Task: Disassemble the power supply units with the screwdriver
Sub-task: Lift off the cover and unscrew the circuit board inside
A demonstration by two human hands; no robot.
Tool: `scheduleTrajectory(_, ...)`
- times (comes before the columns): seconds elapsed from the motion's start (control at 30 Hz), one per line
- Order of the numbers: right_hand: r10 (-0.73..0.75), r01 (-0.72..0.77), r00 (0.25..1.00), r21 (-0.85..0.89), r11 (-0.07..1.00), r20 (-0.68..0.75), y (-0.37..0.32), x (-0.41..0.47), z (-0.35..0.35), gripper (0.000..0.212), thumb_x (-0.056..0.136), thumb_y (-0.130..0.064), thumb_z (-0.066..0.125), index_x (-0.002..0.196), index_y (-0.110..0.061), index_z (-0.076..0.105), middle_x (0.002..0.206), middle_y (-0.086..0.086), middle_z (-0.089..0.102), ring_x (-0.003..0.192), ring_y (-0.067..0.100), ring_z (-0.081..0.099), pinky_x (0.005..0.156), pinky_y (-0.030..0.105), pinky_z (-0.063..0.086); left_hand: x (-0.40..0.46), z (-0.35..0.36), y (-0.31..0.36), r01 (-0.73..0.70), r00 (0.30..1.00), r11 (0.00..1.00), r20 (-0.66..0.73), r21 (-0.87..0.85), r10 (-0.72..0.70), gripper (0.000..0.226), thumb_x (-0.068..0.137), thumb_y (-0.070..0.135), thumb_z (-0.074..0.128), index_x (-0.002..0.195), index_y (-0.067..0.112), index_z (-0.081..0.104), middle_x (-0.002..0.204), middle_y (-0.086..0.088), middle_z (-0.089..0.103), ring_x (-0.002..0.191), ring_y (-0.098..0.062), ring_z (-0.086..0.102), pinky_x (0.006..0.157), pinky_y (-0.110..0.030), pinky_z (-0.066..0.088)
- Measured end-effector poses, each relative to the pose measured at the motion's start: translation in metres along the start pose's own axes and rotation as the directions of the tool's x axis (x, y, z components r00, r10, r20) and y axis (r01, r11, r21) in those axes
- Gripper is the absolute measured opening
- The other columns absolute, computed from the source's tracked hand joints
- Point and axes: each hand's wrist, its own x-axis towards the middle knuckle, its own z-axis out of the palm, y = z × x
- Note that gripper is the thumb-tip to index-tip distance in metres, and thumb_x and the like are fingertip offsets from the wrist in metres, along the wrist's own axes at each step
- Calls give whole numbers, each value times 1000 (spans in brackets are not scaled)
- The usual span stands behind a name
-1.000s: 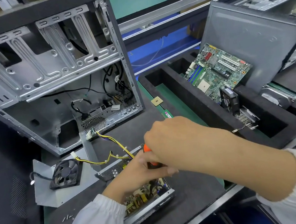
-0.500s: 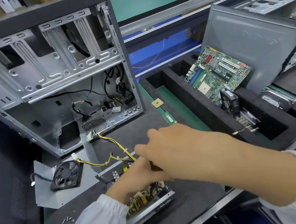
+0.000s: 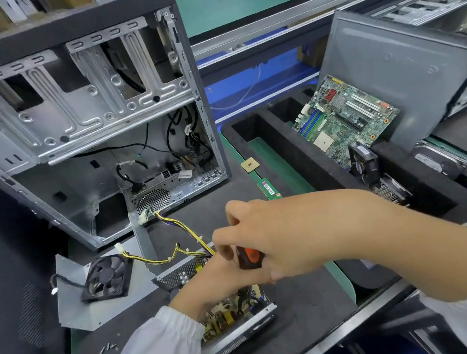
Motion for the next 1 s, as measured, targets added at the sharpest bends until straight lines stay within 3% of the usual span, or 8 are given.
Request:
scheduleTrajectory(0.13,194,-198,977,-31,980,-93,-1,6,2,47,88,-49,59,121,-18,42,91,7,40,71,26,45,54,32,36,0,0,5,-68,995,997,70,-38,71,18,79,8,70,96,6,64,86,11,71,85,1,64,78,-23,52)
scheduleTrajectory(0.2,228,-252,958,-129,959,-171,-5,14,6,32,94,-38,55,113,-13,52,90,11,53,70,27,46,50,30,33,-2,2,10,-82,991,995,105,-64,88,9,79,9,71,86,14,71,84,16,72,83,4,64,73,-18,51)
scheduleTrajectory(0.3,173,-193,974,-143,971,-146,-6,16,7,18,95,-18,52,112,-11,54,97,12,59,70,28,49,45,28,28,2,1,4,-82,992,993,88,-82,90,26,79,-1,74,88,23,73,84,23,72,83,12,64,71,-8,48)
scheduleTrajectory(0.47,58,-62,996,-48,997,-71,-1,6,4,37,82,-1,60,114,-17,47,91,5,44,53,13,34,43,27,24,9,-2,-14,-64,995,991,71,-117,72,22,78,-8,73,87,9,61,75,11,71,74,5,65,68,-10,49)
scheduleTrajectory(0.63,96,-94,986,20,995,-133,7,3,2,33,87,-5,58,113,-21,46,92,5,45,55,12,37,47,30,34,3,-15,-20,-71,983,969,147,-238,108,47,79,-4,67,121,9,50,112,14,69,106,-2,61,79,-19,49)
scheduleTrajectory(0.8,117,-107,961,54,993,-251,17,-6,-11,19,94,-13,49,110,-23,44,85,0,37,61,19,44,55,38,43,1,-29,-20,-135,975,928,119,-346,187,62,75,-13,43,136,-1,42,143,-19,48,138,-25,42,117,-37,29)
scheduleTrajectory(0.9,150,-125,945,101,987,-291,21,-8,-20,14,97,-19,45,109,-25,45,88,-2,37,75,28,52,66,47,47,3,-29,-23,-119,984,948,96,-294,153,49,83,-7,49,132,1,50,136,-15,56,133,-23,47,113,-36,34)
scheduleTrajectory(1.0,173,-141,943,130,981,-283,24,-8,-22,13,98,-18,44,107,-26,44,92,0,40,84,31,53,74,50,48,7,-24,-24,-141,990,988,19,-60,143,27,91,-5,59,117,4,63,115,-7,69,112,-21,64,93,-27,49)
